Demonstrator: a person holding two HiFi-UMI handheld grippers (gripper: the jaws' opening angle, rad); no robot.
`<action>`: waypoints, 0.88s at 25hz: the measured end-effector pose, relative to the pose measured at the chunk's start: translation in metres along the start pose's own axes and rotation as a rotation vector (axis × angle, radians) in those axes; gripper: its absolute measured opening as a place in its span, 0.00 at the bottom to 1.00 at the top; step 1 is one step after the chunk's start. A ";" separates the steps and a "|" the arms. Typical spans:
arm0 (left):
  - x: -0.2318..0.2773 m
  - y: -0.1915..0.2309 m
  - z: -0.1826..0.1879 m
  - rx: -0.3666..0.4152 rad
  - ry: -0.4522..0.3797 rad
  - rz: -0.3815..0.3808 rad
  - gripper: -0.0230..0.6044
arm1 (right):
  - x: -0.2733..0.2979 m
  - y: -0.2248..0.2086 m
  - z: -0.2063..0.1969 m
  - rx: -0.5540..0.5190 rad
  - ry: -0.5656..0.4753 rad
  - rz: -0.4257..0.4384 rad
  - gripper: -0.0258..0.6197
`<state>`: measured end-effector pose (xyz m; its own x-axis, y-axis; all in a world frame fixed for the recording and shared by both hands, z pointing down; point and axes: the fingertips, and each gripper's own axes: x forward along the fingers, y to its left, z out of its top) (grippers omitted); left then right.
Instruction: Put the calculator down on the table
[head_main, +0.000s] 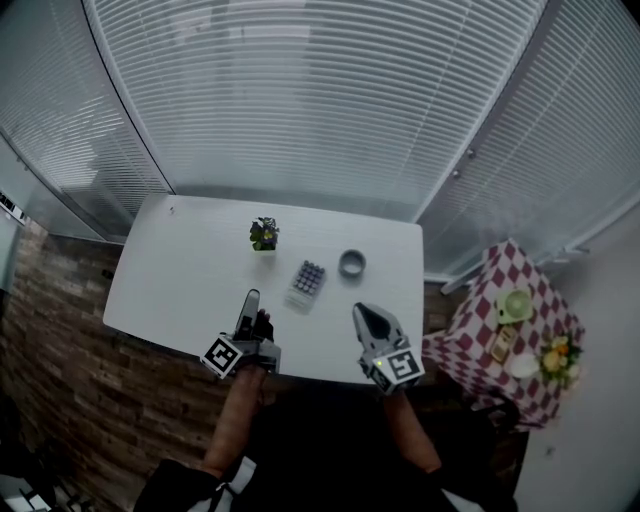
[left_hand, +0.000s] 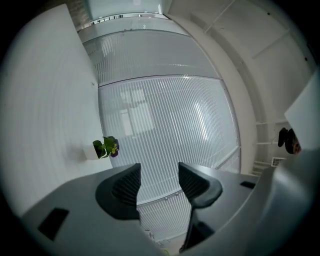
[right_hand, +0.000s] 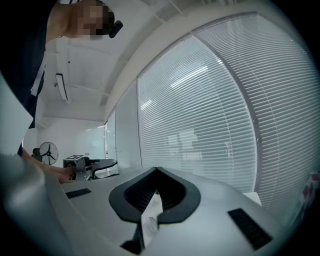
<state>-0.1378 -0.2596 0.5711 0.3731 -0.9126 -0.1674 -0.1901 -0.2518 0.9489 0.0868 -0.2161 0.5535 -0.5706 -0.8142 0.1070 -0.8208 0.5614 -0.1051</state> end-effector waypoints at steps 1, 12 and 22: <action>-0.001 0.000 0.000 -0.004 -0.002 -0.003 0.38 | -0.001 0.001 0.001 0.003 0.000 0.001 0.05; -0.012 0.000 -0.002 0.214 0.057 0.063 0.39 | -0.006 -0.004 -0.016 -0.002 0.056 -0.011 0.05; -0.009 -0.047 -0.007 0.734 0.148 -0.015 0.39 | -0.007 0.002 -0.015 0.017 0.043 0.023 0.05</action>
<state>-0.1261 -0.2373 0.5296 0.4893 -0.8673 -0.0920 -0.7214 -0.4618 0.5160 0.0888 -0.2064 0.5677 -0.5900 -0.7940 0.1466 -0.8073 0.5768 -0.1248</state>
